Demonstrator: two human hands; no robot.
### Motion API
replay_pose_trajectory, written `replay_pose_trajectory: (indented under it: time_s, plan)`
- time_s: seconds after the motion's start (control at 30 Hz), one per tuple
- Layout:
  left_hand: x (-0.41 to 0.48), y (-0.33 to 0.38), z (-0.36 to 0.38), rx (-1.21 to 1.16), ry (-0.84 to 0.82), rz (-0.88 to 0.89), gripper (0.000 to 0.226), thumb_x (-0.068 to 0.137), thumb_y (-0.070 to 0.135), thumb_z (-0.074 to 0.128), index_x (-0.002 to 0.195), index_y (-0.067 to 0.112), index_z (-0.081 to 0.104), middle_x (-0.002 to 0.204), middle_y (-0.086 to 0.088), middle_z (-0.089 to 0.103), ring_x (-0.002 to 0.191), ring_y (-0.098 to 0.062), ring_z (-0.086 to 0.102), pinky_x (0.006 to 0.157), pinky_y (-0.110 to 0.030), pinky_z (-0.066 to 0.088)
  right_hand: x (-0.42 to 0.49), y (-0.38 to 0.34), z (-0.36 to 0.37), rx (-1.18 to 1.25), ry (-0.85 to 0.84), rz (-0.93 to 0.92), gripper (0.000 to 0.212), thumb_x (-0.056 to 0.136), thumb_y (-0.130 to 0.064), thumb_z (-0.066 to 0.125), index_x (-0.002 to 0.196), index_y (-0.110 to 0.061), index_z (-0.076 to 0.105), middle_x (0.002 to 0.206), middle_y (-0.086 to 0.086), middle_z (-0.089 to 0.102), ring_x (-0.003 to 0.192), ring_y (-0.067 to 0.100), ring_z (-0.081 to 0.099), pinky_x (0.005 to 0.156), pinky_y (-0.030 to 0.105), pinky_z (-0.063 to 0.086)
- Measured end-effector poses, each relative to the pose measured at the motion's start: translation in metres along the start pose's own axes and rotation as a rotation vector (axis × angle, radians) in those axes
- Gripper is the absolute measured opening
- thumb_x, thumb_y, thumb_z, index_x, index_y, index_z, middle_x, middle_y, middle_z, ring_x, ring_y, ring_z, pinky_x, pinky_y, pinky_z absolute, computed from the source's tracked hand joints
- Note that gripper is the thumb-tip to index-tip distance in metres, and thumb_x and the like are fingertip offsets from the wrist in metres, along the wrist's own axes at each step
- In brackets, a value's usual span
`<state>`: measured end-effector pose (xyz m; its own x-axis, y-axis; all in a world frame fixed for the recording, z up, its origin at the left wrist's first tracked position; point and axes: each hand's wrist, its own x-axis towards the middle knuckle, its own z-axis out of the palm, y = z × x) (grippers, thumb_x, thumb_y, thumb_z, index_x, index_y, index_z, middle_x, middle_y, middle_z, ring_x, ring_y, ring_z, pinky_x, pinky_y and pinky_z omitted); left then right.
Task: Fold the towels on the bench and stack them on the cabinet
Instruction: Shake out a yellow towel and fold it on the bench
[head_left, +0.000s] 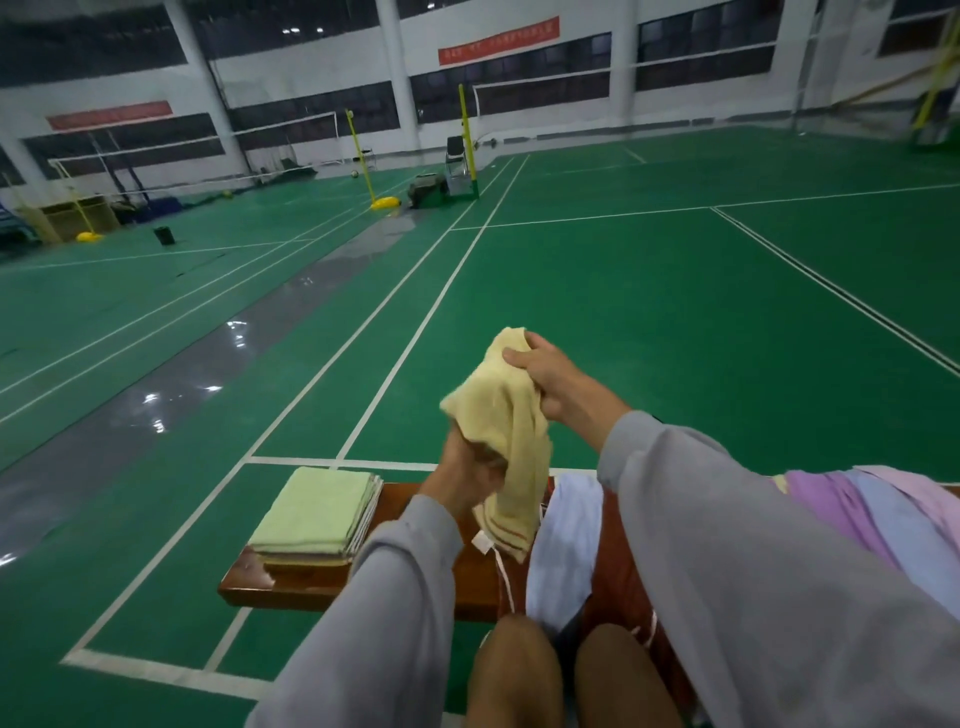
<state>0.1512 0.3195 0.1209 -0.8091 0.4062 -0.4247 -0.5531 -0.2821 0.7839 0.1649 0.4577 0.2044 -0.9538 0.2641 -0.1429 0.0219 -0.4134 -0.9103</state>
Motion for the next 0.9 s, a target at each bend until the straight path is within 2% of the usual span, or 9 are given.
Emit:
replay_pose_trajectory:
  time_s: [0.13,0.27,0.37,0.43,0.53,0.67,0.77,0.83,0.9]
  plan:
    - [-0.006,-0.002,0.015,0.095,-0.053,0.031,0.036,0.099,0.045,0.051,0.101,0.012,0.065,0.090,-0.012,0.068,0.083,-0.027,0.064,0.084,-0.043,0.053,-0.001,-0.001,0.000,-0.312,0.082,-0.018,0.009,0.101,-0.016,0.061,0.104,-0.008,0.061,0.093,0.010,0.064,0.078,0.021,0.062,0.068,0.034,0.053]
    - [-0.016,0.029,0.036,-0.143,-0.180,0.052,0.040,0.096,0.037,0.046,0.117,0.008,0.063,0.105,-0.018,0.070,0.095,-0.032,0.066,0.093,-0.045,0.050,0.000,-0.010,-0.027,-0.835,0.280,-0.159,0.021,0.088,-0.027,0.069,0.095,-0.007,0.068,0.088,0.010,0.063,0.080,0.022,0.058,0.066,0.034,0.047]
    - [-0.014,0.038,0.039,-0.143,-0.293,0.013,0.061,0.100,0.045,0.042,0.138,0.001,0.059,0.140,-0.025,0.059,0.125,-0.040,0.059,0.112,-0.055,0.042,-0.004,-0.017,-0.046,-0.654,0.378,-0.145,0.026,0.092,-0.025,0.069,0.105,-0.002,0.068,0.101,0.017,0.068,0.089,0.029,0.065,0.071,0.041,0.056]
    - [-0.018,0.042,0.038,-0.122,-0.307,0.023,0.057,0.103,0.048,0.045,0.128,0.002,0.067,0.131,-0.023,0.066,0.114,-0.037,0.068,0.102,-0.052,0.051,-0.001,-0.018,-0.056,-0.576,0.442,-0.101,0.016,0.093,-0.023,0.066,0.086,-0.009,0.063,0.093,0.012,0.067,0.083,0.027,0.064,0.069,0.041,0.059]
    - [-0.013,0.046,0.027,0.039,-0.255,0.025,0.036,0.105,0.037,0.050,0.116,0.009,0.069,0.106,-0.013,0.077,0.092,-0.027,0.075,0.078,-0.043,0.061,0.004,-0.022,-0.067,-0.275,0.552,-0.064,0.011,0.093,-0.013,0.058,0.093,-0.006,0.066,0.095,0.009,0.066,0.081,0.024,0.062,0.072,0.038,0.056]
    - [0.028,0.069,-0.015,0.318,0.098,0.048,0.042,0.086,0.029,0.079,0.119,0.006,0.065,0.104,-0.014,0.073,0.084,-0.029,0.070,0.059,-0.037,0.060,-0.002,-0.031,-0.085,-0.126,0.599,-0.068,0.026,0.103,-0.021,0.046,0.115,-0.005,0.064,0.115,0.014,0.064,0.096,0.028,0.064,0.080,0.038,0.054]
    - [0.034,0.074,-0.053,0.739,0.445,0.082,0.038,0.080,0.020,0.076,0.108,-0.002,0.063,0.092,-0.017,0.068,0.077,-0.031,0.065,0.061,-0.039,0.059,-0.023,-0.011,-0.094,-0.409,0.331,0.310,0.068,0.100,-0.064,0.047,0.127,-0.002,0.055,0.122,0.013,0.063,0.103,0.031,0.067,0.073,0.037,0.060]
    - [0.026,0.068,-0.058,0.748,0.280,0.008,0.021,0.091,0.021,0.071,0.096,0.004,0.061,0.084,-0.015,0.065,0.071,-0.028,0.062,0.056,-0.035,0.059,-0.031,0.002,-0.092,-0.460,0.090,0.478,0.057,0.098,-0.057,0.058,0.120,-0.004,0.056,0.107,0.012,0.068,0.088,0.027,0.069,0.062,0.035,0.059]
    - [0.009,0.073,-0.046,0.451,-0.021,0.030,0.022,0.099,0.029,0.065,0.091,0.009,0.059,0.076,-0.010,0.060,0.068,-0.024,0.061,0.057,-0.034,0.059,-0.021,0.000,-0.092,-0.303,0.163,0.326,0.031,0.100,-0.029,0.066,0.116,-0.004,0.057,0.085,0.012,0.065,0.071,0.025,0.064,0.059,0.036,0.057]
